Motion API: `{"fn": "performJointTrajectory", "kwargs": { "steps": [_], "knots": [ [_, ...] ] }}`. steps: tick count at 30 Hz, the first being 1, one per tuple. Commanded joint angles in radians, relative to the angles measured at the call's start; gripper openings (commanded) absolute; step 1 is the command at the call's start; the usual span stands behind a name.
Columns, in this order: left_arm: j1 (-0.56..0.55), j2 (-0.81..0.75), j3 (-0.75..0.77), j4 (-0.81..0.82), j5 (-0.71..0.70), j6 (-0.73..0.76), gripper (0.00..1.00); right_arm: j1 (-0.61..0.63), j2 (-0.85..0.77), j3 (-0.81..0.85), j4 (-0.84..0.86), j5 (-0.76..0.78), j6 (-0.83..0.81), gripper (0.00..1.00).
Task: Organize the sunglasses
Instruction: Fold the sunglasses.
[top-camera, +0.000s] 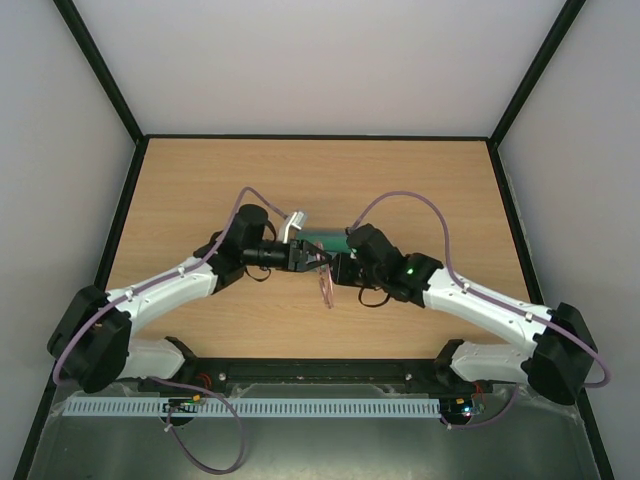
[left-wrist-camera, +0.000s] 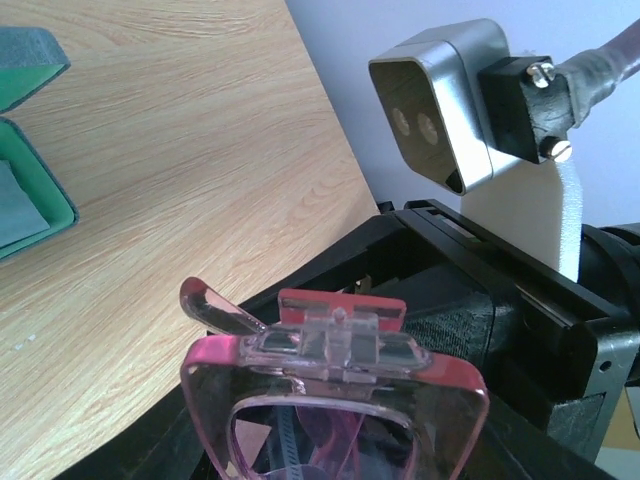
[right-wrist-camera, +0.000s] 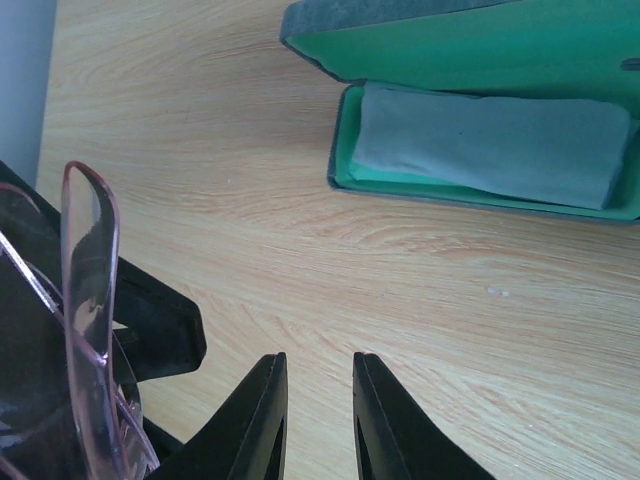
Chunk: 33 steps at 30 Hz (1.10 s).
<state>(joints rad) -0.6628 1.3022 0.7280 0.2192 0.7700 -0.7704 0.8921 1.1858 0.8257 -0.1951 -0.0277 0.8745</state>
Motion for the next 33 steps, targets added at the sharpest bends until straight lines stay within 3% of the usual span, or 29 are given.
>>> {"fn": "performJointTrajectory", "kwargs": {
  "steps": [1,8,10,14,17,21,24,30,33],
  "knots": [
    [-0.009,0.007,0.019,0.040,0.000,0.002,0.43,0.024,-0.027,0.040,-0.066,0.073,-0.016,0.21],
    [-0.009,-0.014,0.016,0.021,0.042,0.029,0.43,-0.028,-0.137,0.037,-0.191,0.119,-0.079,0.25],
    [-0.008,-0.025,0.011,0.014,0.067,0.038,0.43,-0.071,-0.189,0.037,-0.226,0.096,-0.123,0.31],
    [-0.006,-0.059,-0.008,0.004,0.129,0.046,0.43,-0.162,-0.306,0.055,-0.289,-0.026,-0.213,0.45],
    [-0.005,-0.099,-0.020,0.016,0.198,0.029,0.44,-0.178,-0.348,0.078,-0.292,-0.202,-0.262,0.54],
    [-0.006,-0.162,-0.034,0.086,0.301,-0.038,0.44,-0.183,-0.398,0.039,-0.143,-0.564,-0.201,0.55],
    [-0.006,-0.214,-0.053,0.168,0.368,-0.112,0.45,-0.185,-0.431,0.006,0.001,-0.737,-0.118,0.55],
    [-0.011,-0.270,-0.087,0.292,0.406,-0.222,0.46,-0.185,-0.424,-0.077,0.277,-0.926,0.077,0.54],
    [-0.011,-0.272,-0.097,0.345,0.400,-0.252,0.46,-0.186,-0.391,-0.073,0.211,-0.914,0.033,0.51]
  ]
}}
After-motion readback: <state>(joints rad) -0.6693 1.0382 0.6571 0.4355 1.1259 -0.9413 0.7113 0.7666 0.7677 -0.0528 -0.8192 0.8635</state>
